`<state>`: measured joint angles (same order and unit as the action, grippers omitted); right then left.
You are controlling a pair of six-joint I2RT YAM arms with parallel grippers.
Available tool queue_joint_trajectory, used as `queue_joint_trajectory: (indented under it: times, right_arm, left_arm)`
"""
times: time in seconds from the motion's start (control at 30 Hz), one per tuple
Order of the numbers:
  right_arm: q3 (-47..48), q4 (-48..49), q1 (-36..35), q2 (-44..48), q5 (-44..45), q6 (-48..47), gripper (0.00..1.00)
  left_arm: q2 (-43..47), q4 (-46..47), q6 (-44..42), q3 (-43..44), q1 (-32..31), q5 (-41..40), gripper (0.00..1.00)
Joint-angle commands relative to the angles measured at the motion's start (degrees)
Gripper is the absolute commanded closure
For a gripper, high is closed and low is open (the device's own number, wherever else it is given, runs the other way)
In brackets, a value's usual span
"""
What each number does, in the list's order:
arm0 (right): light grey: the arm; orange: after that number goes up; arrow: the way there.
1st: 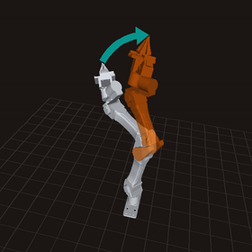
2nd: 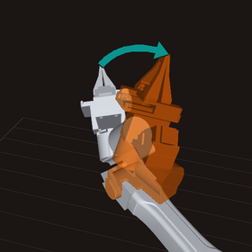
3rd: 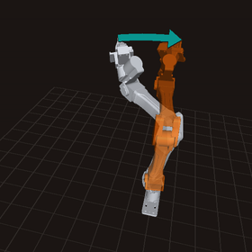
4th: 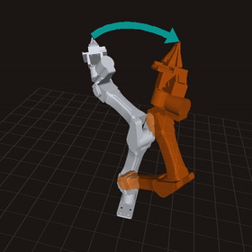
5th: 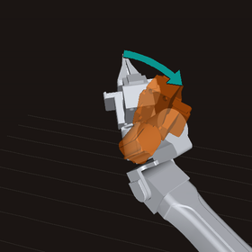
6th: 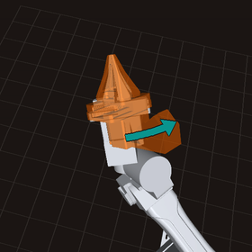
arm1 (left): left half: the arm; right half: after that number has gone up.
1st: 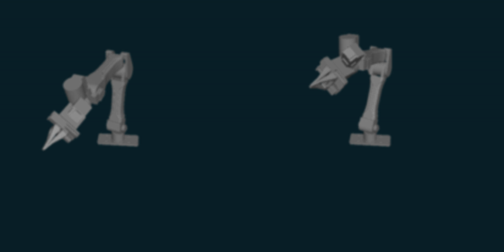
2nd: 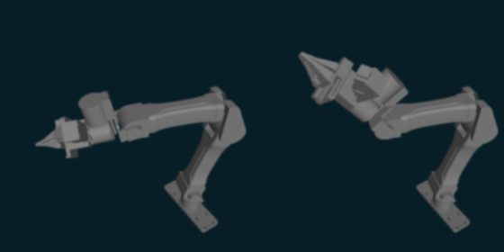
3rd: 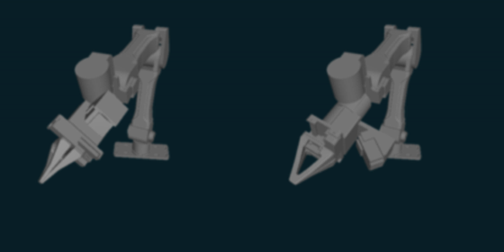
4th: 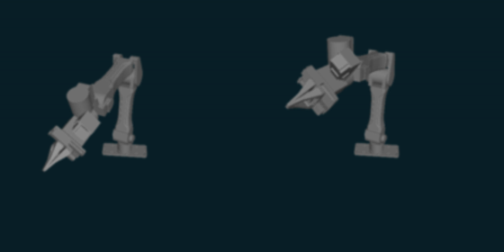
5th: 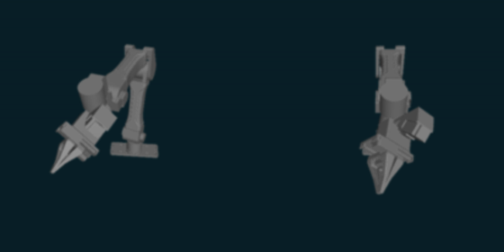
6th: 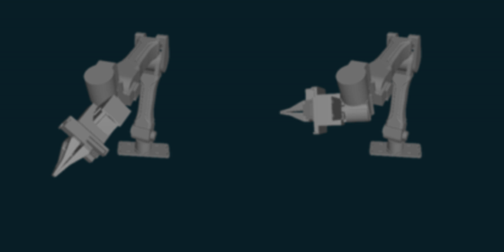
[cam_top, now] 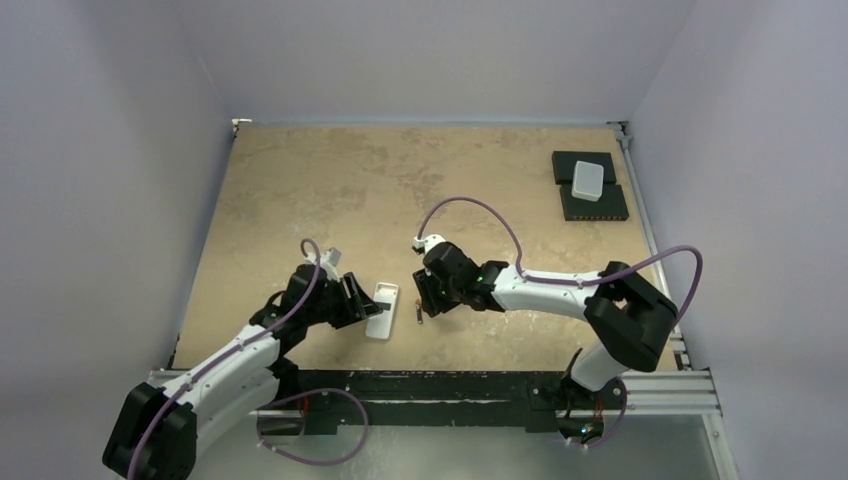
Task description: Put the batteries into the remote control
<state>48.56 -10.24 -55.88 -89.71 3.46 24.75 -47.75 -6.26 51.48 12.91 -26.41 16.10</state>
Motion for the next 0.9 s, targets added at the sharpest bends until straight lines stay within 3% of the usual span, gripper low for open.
queue_joint_trajectory:
  times: [0.0,0.3,0.87]
  right_arm:
    - [3.22,-1.99,-1.05,-0.76,2.43,-1.0,0.56]
    - [5.15,-3.24,-2.79,-1.32,3.9,-0.23,0.58]
    - [9.01,-6.36,-2.83,-6.45,6.53,-1.85,0.64]
  left_arm:
    - [1.21,-2.35,-0.67,2.3,-0.39,0.07,0.49]
    - [4.49,-6.98,-0.97,4.35,-0.39,-1.55,0.38]
    - [6.63,-8.17,-0.59,4.32,-0.39,-0.81,0.36]
